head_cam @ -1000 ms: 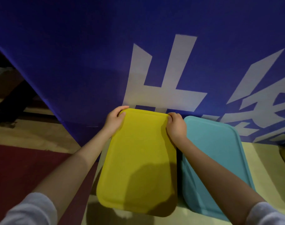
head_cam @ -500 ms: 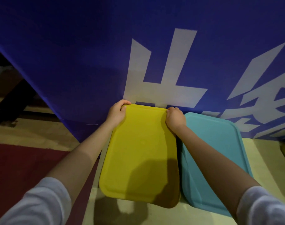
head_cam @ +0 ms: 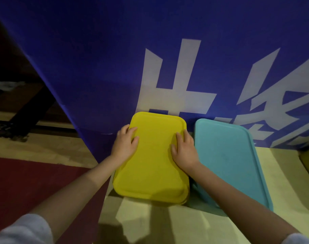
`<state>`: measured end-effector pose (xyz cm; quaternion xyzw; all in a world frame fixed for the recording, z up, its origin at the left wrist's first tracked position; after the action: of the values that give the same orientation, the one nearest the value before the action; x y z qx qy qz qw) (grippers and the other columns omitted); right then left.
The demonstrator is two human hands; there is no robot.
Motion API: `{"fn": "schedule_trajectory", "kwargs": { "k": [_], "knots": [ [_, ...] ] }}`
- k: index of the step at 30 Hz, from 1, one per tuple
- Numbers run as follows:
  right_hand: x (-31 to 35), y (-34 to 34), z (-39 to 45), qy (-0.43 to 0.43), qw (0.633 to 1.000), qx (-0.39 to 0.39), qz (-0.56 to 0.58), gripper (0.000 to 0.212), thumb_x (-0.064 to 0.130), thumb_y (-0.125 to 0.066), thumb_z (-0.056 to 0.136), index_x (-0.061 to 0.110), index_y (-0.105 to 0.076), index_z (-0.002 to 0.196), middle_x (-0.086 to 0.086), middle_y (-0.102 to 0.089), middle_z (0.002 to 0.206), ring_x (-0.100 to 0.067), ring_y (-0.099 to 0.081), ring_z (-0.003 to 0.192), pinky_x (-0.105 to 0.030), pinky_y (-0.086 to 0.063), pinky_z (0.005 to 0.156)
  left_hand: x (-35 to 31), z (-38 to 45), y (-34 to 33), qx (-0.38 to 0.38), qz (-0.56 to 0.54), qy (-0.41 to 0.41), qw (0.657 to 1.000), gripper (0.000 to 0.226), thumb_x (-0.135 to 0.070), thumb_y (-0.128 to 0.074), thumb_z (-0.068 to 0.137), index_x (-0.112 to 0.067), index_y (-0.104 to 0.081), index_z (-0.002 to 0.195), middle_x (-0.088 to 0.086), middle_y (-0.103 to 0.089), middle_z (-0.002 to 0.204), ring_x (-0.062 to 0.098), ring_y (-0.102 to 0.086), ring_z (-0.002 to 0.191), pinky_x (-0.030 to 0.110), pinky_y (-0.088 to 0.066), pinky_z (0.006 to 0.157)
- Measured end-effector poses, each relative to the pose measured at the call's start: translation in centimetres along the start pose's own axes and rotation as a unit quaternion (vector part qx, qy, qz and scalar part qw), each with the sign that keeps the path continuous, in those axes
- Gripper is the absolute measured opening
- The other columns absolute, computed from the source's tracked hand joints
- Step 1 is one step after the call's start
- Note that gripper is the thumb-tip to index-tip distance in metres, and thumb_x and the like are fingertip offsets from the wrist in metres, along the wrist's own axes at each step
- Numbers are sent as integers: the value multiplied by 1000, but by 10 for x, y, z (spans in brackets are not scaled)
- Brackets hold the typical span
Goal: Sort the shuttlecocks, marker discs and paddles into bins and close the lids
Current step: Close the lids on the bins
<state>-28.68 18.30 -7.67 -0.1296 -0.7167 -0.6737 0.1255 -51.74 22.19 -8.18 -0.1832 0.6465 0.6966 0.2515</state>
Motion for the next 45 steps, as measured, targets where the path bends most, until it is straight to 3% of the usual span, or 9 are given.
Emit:
{"fn": "schedule_trajectory", "kwargs": {
  "k": [5,14,18,21,25,30,35,38,45],
  "knots": [
    [13,-12,-87,10,999,38,-17,62,44,-28,101,14,-10,152,-14,9,160,-32,3,147,-41,-11,118,-14,-79,-2,20,59,-43,997,47,-36,-48,96,-23,-44,141,6,-24,155,24,-11,145,41,-30,110],
    [19,-17,-117,27,996,39,-73,66,47,-22,100,11,-3,153,-18,10,159,-36,3,146,-43,-8,119,-18,-119,6,-1,36,8,999,46,-38,-47,95,-28,-44,140,-5,-26,154,21,-23,140,40,-44,94],
    [6,-15,-121,120,981,135,-75,90,77,-26,84,26,1,153,-9,15,159,-33,8,146,-48,-11,117,-16,-118,9,9,-18,15,1000,45,-33,-53,94,-24,-47,138,-1,-27,154,24,-25,139,40,-37,102],
    [-8,-13,-130,210,958,137,-140,104,90,-19,66,36,3,151,-4,11,160,-34,8,147,-50,-16,116,-17,-120,6,29,-5,-2,1000,48,-35,-54,94,-24,-45,139,1,-24,155,25,-20,142,41,-34,106],
    [-4,-12,-136,308,935,52,-170,78,74,-21,88,29,-16,152,-7,-20,158,-33,-13,145,-53,-24,114,-19,-127,0,50,77,-21,996,60,-51,-47,93,-28,-33,146,-1,-14,159,24,-2,147,47,-33,109],
    [0,-14,-148,357,926,24,-121,58,57,-25,97,25,-40,144,-1,-40,149,-24,-36,138,-44,-39,109,-20,-131,-3,65,91,-19,994,63,-56,-47,91,-31,-31,147,-4,-11,160,23,3,147,48,-35,107],
    [-6,-8,-146,352,933,35,-68,64,60,-28,95,21,-43,143,-3,-40,149,-24,-35,139,-41,-37,110,-22,-130,7,34,-13,-15,999,49,-43,-55,91,-28,-47,138,-1,-23,156,22,-11,145,43,-31,109],
    [-12,-3,-145,349,935,43,-50,62,56,-33,94,21,-38,145,-3,-34,153,-23,-28,142,-39,-33,111,-15,-134,16,-20,-94,36,995,45,-33,-58,92,-24,-49,135,1,-24,155,22,-27,140,35,-35,104],
    [-9,5,-136,401,914,7,-61,50,43,-51,89,16,-57,131,-9,-57,134,-28,-53,125,-46,-52,94,-17,-134,13,-16,-104,68,992,37,-35,-60,91,-24,-57,126,1,-21,156,21,-29,140,31,-36,99]
  ]
}}
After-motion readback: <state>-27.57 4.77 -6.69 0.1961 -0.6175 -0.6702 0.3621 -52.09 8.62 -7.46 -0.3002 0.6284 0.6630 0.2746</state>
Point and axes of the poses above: each hand's wrist, its own z-axis towards the middle knuckle, its own y-axis out of the back of the hand, x = y × z, the point moved 9 cm from there along z, towards the middle knuckle
